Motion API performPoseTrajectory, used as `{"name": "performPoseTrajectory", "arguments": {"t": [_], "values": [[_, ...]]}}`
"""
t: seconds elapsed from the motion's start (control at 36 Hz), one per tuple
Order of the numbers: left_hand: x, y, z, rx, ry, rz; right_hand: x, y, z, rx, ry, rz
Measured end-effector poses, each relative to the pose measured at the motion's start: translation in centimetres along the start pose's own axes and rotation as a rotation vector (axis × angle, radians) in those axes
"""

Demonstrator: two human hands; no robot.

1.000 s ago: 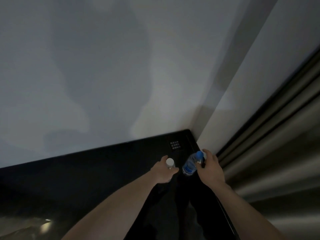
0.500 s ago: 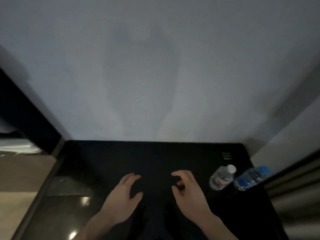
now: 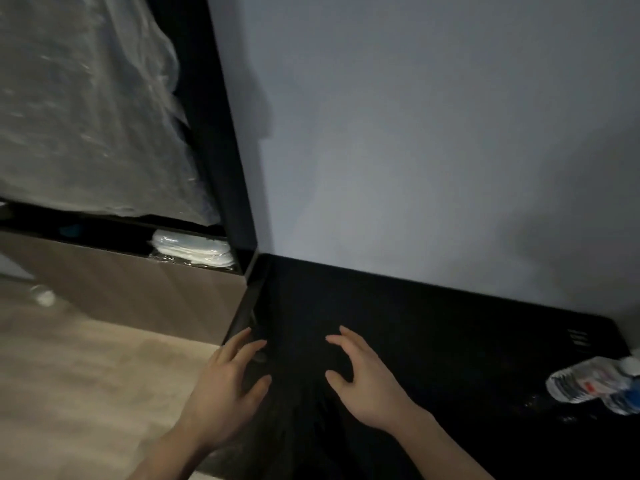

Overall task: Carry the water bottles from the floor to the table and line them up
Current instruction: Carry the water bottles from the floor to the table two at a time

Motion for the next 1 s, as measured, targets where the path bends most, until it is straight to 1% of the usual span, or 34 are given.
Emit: {"name": "performPoseTrajectory", "arguments": {"t": [0.11,0.31,0.39,0.47,0.53,0.61,0.78,1.0], "values": [[0.8,-1.9,-2.6,-0.015,-0.011,0.063,-1.1,1.1,-1.9,0.030,-0.021,-0.069],[3.5,-3.5,-6.3,-0.015,-0.097,0.151,-4.3,2.9,-4.5,0.109,-0.127,-0.158],[5.0,-4.6,-8.4,-0.037,-0.148,0.154,-5.3,4.7,-7.3,0.093,-0.168,-0.178],[6.3,-6.1,-10.4,-0.021,-0.189,0.204,-6.1,6.9,-10.4,0.059,-0.213,-0.220],[7.5,-7.8,-12.4,-0.001,-0.239,0.261,-6.9,8.9,-13.0,0.077,-0.261,-0.275],[9.3,-10.5,-16.0,0.006,-0.306,0.338,-8.4,11.9,-17.2,0.119,-0.325,-0.331],[12.9,-15.7,-25.6,0.030,-0.403,0.453,-12.7,18.7,-25.7,0.215,-0.449,-0.302],[18.1,-24.0,-40.5,0.006,-0.509,0.490,-16.7,30.6,-39.0,0.276,-0.505,-0.333]]}}
Point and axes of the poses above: each hand's wrist, its own x-axis away from the middle knuckle, its own y-axis out of the palm, z = x × y, the point moved 1 cm from there along -x, towards the middle knuckle, and after that the axes turned 3 degrees about -y, right-handed, at the moved point
